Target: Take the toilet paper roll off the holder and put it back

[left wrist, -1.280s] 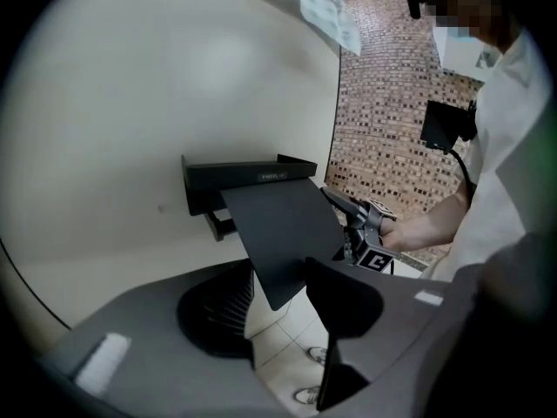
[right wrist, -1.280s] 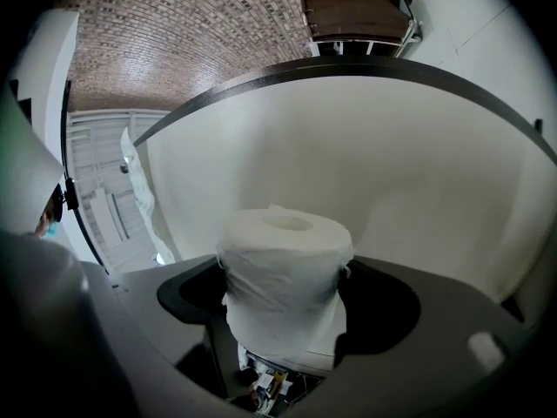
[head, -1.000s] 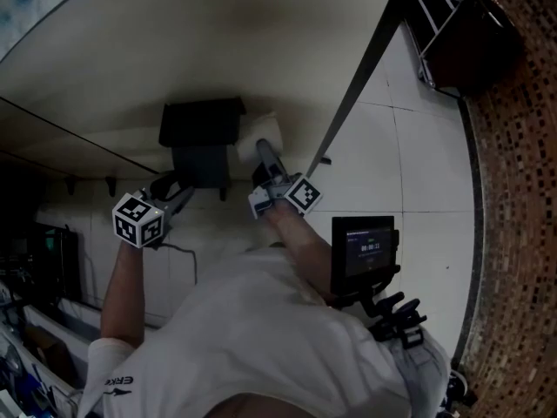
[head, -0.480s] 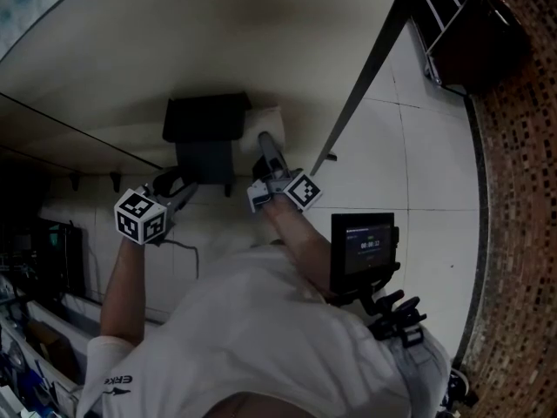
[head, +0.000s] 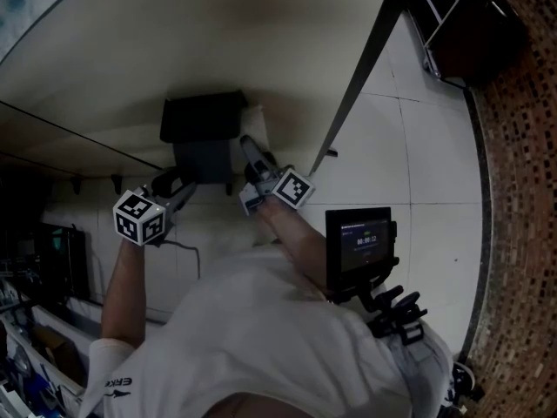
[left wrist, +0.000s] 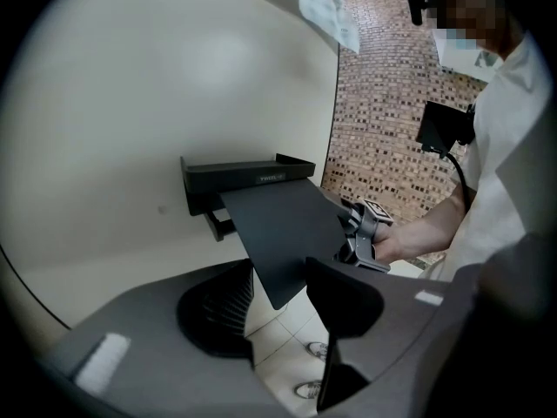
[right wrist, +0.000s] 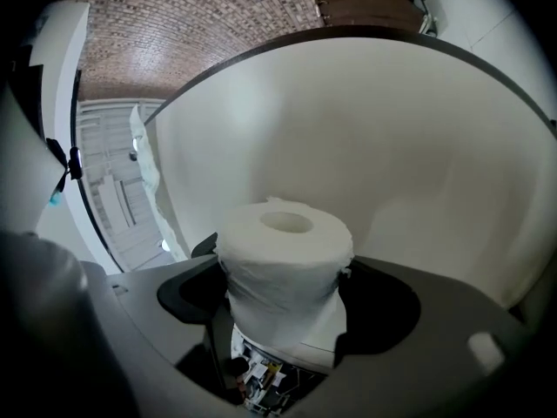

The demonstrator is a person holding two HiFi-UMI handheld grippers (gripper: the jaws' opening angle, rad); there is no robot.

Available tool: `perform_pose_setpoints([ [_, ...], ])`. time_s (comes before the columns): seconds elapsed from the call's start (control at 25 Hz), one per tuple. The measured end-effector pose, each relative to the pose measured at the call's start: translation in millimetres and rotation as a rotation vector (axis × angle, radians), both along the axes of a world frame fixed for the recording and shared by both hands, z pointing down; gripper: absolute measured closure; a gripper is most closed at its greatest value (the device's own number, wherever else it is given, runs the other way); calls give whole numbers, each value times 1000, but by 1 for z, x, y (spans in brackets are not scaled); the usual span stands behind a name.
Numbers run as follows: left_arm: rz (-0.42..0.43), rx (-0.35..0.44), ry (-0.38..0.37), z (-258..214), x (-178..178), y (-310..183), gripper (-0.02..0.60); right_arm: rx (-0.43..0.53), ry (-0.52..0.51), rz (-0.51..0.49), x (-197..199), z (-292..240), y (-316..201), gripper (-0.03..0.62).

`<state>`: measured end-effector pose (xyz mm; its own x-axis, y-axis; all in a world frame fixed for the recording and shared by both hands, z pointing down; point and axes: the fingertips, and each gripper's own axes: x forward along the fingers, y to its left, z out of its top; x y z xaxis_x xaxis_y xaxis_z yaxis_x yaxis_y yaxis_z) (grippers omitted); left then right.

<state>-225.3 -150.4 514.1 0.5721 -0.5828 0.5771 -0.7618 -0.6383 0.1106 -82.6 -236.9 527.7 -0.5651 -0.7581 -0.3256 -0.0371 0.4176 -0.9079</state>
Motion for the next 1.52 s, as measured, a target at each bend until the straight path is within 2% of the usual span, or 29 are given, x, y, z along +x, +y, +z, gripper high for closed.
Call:
perform_pose_setpoints([
  [0.52, -2, -5, -3, 3, -3, 2, 390, 79, 172, -194, -37, 27, 8, 194],
  [0.8, -2, -5, -7, 2, -3, 4, 391, 119, 183, -296, -47, 21, 11, 195],
  [1.0, -3, -6, -10, 1, -5, 7, 391, 158, 202, -332, -56, 17, 12, 194],
  [1.52, -4, -18, -20, 5, -7, 6, 391, 189, 233, -438, -86, 25, 14, 194],
])
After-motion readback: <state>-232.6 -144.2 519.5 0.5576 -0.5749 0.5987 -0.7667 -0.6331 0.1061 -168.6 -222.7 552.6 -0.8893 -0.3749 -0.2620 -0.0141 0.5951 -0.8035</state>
